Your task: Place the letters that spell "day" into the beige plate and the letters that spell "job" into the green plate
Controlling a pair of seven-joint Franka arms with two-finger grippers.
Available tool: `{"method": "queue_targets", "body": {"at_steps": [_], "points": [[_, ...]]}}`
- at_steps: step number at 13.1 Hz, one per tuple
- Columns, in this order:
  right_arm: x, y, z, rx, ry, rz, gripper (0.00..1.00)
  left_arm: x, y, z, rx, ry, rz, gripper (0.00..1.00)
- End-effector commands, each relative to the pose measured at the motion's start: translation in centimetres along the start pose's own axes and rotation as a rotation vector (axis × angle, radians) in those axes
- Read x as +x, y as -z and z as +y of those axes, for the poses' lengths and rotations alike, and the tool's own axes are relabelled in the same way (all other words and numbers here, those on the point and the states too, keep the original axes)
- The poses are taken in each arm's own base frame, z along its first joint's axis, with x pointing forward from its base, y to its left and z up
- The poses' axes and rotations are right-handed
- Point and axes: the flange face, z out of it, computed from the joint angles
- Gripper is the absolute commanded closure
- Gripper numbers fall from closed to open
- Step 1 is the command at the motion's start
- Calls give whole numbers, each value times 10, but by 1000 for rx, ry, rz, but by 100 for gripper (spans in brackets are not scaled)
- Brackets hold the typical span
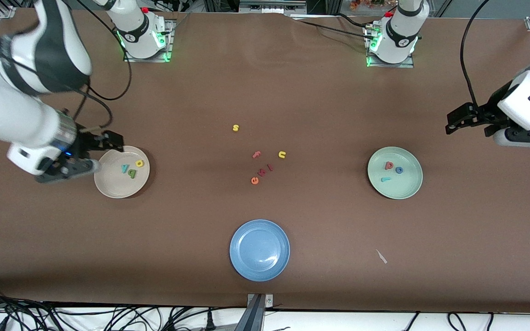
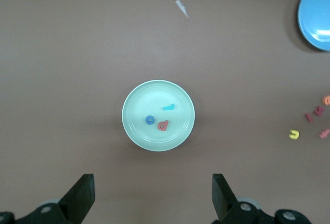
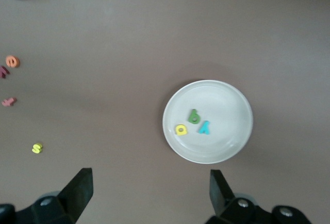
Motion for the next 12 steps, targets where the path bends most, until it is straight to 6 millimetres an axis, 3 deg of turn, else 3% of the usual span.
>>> {"method": "queue_targets", "body": {"at_steps": [1,3,5,7,9,12], "points": [[-57,30,20,-21,-42,54,0,-27,2,0,-1,59,22,0],[-67,40,22,-53,-40,28,0,-22,6,0,-4,55,31,0],[-72,48,40,-63,-66,13,0,-12,11,0,0,55,-9,0],[-82,77,45,-77,-86,-4,0,-9,14,1,1,50,-23,0],[-92,81,70,-57,-135,-37,0,-9,14,1,0,48,-23,0],[-86,85,71,-52,-135,-90,0,-11,15,-1,2,25,-35,0]]}}
